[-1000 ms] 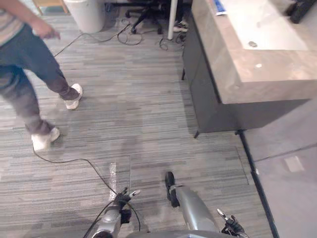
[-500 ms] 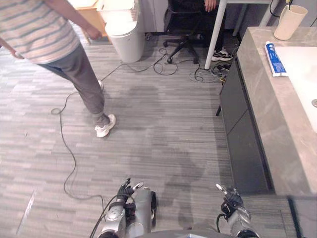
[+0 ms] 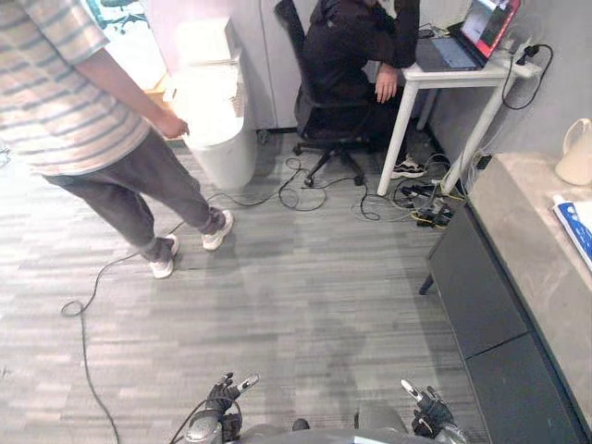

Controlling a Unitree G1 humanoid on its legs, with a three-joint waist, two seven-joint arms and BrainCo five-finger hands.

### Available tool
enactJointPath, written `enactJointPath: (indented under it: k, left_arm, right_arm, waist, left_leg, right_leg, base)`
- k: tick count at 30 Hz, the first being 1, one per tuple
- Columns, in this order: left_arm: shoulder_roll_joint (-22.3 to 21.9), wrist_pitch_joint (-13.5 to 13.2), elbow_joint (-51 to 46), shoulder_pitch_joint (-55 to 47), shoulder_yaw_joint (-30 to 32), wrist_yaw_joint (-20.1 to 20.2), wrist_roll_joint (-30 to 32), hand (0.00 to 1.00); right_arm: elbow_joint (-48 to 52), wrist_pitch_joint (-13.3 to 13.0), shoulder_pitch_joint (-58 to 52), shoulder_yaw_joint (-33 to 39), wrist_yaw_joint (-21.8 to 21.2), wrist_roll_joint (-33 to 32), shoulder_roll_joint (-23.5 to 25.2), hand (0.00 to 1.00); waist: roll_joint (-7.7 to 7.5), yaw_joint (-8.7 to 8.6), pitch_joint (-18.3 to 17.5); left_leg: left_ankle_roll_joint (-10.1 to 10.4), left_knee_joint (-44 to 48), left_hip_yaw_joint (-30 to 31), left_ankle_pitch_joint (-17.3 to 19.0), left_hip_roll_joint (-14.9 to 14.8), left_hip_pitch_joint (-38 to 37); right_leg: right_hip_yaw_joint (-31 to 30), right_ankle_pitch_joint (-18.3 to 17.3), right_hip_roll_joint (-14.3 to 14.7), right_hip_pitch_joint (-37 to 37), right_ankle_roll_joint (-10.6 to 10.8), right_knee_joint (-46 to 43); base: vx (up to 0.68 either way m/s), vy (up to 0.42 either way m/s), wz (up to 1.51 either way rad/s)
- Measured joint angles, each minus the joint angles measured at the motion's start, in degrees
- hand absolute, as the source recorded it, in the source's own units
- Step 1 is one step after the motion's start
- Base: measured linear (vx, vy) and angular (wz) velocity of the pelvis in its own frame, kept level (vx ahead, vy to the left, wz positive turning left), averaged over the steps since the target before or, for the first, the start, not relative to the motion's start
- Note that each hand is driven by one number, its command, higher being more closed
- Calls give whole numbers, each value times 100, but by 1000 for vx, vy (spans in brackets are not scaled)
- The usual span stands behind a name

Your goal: Organize washtable

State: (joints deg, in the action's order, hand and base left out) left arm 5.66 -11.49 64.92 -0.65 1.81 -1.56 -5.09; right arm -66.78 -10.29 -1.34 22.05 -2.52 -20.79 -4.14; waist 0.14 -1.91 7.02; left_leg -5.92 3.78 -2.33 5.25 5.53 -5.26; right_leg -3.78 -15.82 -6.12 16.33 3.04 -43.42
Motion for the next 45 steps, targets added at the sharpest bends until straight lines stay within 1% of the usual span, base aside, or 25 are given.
enactJointPath:
  k: [1, 2, 3, 5, 6, 17, 19, 21, 22, 23, 24, 26, 27, 28, 29, 30, 33, 35, 36, 38, 39, 40, 41, 43, 45]
  left_arm:
    - [-7, -2, 4, 59, 6, -2, -1, 0]
    - [-2, 0, 17, 55, 2, -2, -1, 0]
    - [-15, -2, 45, -13, 5, 4, 2, 0]
    - [-120, 2, 111, -25, 40, 11, 5, 0]
    - [-224, 4, 145, -147, 250, 98, -10, 0]
    - [-181, 11, 148, -144, 67, 113, 251, 0]
    - [-139, 22, 157, -145, -5, 150, 459, 0]
    - [-117, 49, 155, -108, 33, 205, 581, 0]
    - [-110, 62, 149, -121, 60, 213, 593, 0]
    - [-82, 87, 128, -205, 76, 221, 628, 0]
    - [19, 149, 128, -134, 296, 248, 659, 0]
    - [-37, 174, -70, -149, 566, 228, 639, 0]
    - [-77, 171, -122, -177, 674, 195, 533, 0]
    - [-98, 170, -146, -175, 707, 181, 536, 0]
    - [-110, 170, -161, -174, 707, 146, 537, 0]
    - [-135, 160, -167, -173, 810, 105, 532, 0]
    - [-94, 118, -200, -245, 972, 15, 536, 0]
    - [-68, 104, -192, -389, 1160, -55, 529, 0]
    - [-82, 107, -184, -414, 1209, -75, 529, 0]
    - [-110, 110, -50, -607, 1227, -142, 534, 0]
    - [-22, 144, 99, -655, 1152, -143, 542, 0]
    - [17, 163, 137, -696, 1108, -142, 545, 0]
    - [182, 169, 153, -691, 930, -125, 562, 0]
    - [306, 167, 214, -592, 728, -110, 661, 0]
    - [416, 160, 189, -327, 440, -119, 662, 0]
  right_arm:
    - [-3, 1, -1, -35, 1, 0, -1, 0]
    - [-12, 2, -11, -151, 4, 2, 10, 0]
    - [-13, -6, -156, -227, -1, 2, 14, 0]
    - [-27, -6, -209, -207, 1, 0, -7, 0]
    - [-58, -21, -253, -707, -4, 184, -162, 0]
    - [-60, 55, -260, -707, -39, 186, -153, 0]
    - [-72, 94, -264, -707, -105, 186, -148, 0]
    - [-73, 101, -274, -670, -156, 178, -164, 0]
    - [-72, 100, -281, -672, -165, 177, -175, 0]
    - [-76, 96, -299, -692, -195, 180, -197, 0]
    - [-127, 100, -281, -704, -205, 186, -190, 0]
    - [-137, 94, -346, -695, -203, 186, -243, 0]
    - [-141, 96, -341, -702, -184, 185, -312, 0]
    - [-131, 94, -330, -723, -182, 184, -335, 0]
    - [-129, 93, -261, -719, -175, 186, -338, 0]
    - [-139, 101, -198, -645, -150, 185, -371, 0]
    - [-132, 99, -206, -693, -110, 175, -366, 0]
    - [-133, 84, -138, -793, -89, 176, -392, 0]
    - [-139, 78, -120, -787, -82, 177, -400, 0]
    - [-135, 55, -228, -763, -63, 177, -423, 0]
    - [-140, 55, -308, -643, -53, 174, -321, 0]
    - [-144, 57, -370, -628, -61, 175, -225, 0]
    - [-141, 63, -441, -602, -98, 164, -20, 0]
    - [-140, 73, -401, -573, -108, 170, 24, 0]
    - [-128, 95, -288, -570, -122, 175, 24, 0]
  waist:
    - [18, -46, 27]
    - [-39, -80, 19]
    - [-80, -93, -10]
    - [-28, -47, 6]
    - [86, 84, -319]
    - [85, 89, -320]
    - [87, 89, -313]
    - [158, 87, -269]
    - [203, 83, -267]
    - [219, 119, -298]
    - [96, 78, -225]
    - [27, 122, -210]
    - [11, 152, -147]
    - [6, 172, -156]
    - [106, 165, -126]
    - [177, 158, -36]
    - [148, 186, -40]
    - [142, 183, -52]
    - [140, 184, -50]
    - [206, 181, -93]
    - [132, 165, -201]
    - [45, 168, -309]
    - [-186, 158, -490]
    - [-235, 139, -531]
    - [-225, 77, -539]
  left_leg:
    - [43, -24, 15, 154, -96, -66]
    - [160, -34, 15, 304, -135, -115]
    - [298, 36, 31, 525, -178, -192]
    - [453, 151, 50, 691, -370, -361]
    - [956, -68, -198, 478, -1047, -111]
    - [944, -61, -217, 497, -1063, -179]
    - [966, 85, -233, 633, -1093, -133]
    - [1051, 703, -243, 1142, -1289, 26]
    - [1136, 888, -249, 1270, -1371, 43]
    - [1350, 1410, -325, 1438, -1509, 84]
    - [1356, 2823, -330, 1258, -1595, 601]
    - [1426, 4386, -158, 545, -1573, 1313]
    - [1520, 5154, 17, -274, -1431, 1665]
    - [1494, 5456, 49, -316, -1391, 1851]
    - [1428, 5681, 150, 66, -1341, 2080]
    - [1266, 5485, 196, 561, -1302, 2333]
    - [1281, 4388, 603, 762, -1284, 2496]
    - [1388, 2760, 1658, 797, -1307, 2442]
    - [1410, 2421, 1859, 783, -1343, 2398]
    - [1498, 1931, 1491, 713, -1603, 2159]
    - [1644, 2302, 1150, 665, -1526, 2167]
    - [1545, 2358, 958, 797, -1444, 2191]
    - [1345, 2376, 526, 943, -1319, 2218]
    - [1234, 2363, 186, 990, -1245, 2197]
    - [1142, 2256, -371, 1035, -1137, 2123]
  right_leg:
    - [46, 63, 97, 124, 70, 808]
    - [11, 543, 216, 95, 84, 2113]
    - [-27, 1469, 266, 33, -122, 2501]
    - [11, 1313, 415, -77, -212, 2401]
    - [272, 2177, 731, -1375, -283, 4674]
    - [298, 2164, 731, -1464, -284, 4675]
    - [309, 2015, 750, -1438, -280, 4556]
    - [340, 1602, 901, -1318, -362, 3986]
    - [355, 1493, 986, -1302, -387, 3810]
    - [354, 1197, 1063, -1216, -497, 3387]
    - [354, 877, 1069, -1149, -567, 2959]
    - [247, 569, 1011, -1112, -600, 2487]
    - [-48, 395, 992, -1094, -674, 2227]
    - [-167, 372, 989, -1090, -700, 2191]
    - [-335, 318, 1012, -1087, -676, 2171]
    - [-712, 289, 1052, -1096, -656, 2173]
    - [-1276, 119, 1069, -1038, -577, 2057]
    - [-1883, -160, 1173, -857, -472, 1731]
    - [-2028, -245, 1196, -819, -424, 1626]
    - [-2500, -570, 1239, -868, -207, 1384]
    - [-2775, -694, 1055, -972, -117, 1410]
    - [-2853, -666, 893, -923, -78, 1488]
    - [-2868, -383, 551, -836, 72, 1755]
    - [-2970, 26, 345, -761, 151, 2027]
    - [-3040, 647, 122, -532, 315, 2233]
  base:
    - [261, -87, 26]
    - [250, -151, 26]
    - [221, -160, 17]
    - [173, -171, -4]
    - [72, -77, -7]
    - [2, 1, 1]
    - [0, 0, 0]
    - [27, -50, -4]
    - [106, -58, -18]
    - [103, -58, -6]
    - [81, -53, -9]
    - [3, -69, -35]
    - [40, -43, -74]
    - [100, -25, -90]
    - [213, 18, -105]
    - [197, 7, -95]
    - [219, 42, -113]
    - [334, 174, -143]
    - [394, 255, -127]
    - [500, 434, -137]
    - [512, 474, -130]
    - [561, 484, -125]
    - [459, 405, -104]
    - [383, 387, -93]
    - [307, 367, -93]
